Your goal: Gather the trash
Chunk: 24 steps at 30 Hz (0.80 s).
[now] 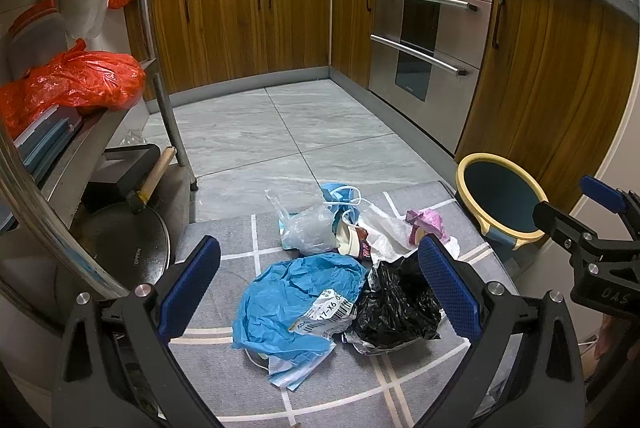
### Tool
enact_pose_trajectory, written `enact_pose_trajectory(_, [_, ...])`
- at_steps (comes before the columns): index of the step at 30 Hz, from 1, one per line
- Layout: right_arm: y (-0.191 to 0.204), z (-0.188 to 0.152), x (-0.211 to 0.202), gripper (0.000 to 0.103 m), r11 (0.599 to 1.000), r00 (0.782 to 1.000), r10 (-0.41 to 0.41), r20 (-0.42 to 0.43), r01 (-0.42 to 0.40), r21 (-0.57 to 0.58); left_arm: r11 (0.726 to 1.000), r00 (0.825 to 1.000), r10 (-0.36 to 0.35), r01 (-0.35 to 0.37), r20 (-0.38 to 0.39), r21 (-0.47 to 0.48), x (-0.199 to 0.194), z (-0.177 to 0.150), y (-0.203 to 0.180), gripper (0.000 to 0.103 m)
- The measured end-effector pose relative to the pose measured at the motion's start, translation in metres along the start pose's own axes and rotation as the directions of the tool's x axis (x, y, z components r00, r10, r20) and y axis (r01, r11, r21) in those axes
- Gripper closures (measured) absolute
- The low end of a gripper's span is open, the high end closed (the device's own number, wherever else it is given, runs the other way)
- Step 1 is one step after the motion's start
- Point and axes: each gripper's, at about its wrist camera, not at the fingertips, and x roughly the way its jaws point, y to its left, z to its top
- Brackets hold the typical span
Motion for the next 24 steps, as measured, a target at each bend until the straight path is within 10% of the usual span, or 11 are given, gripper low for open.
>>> enact_pose_trajectory(24, [-0.0002,-0.0003,0.0004,0.005,1.000,1.000,0.000,-0.002,0.000,0.001,1.000,1.000,-0.002,0.002,-0.001,-0.002,-0.0007,0.0008,0.0008,0.005])
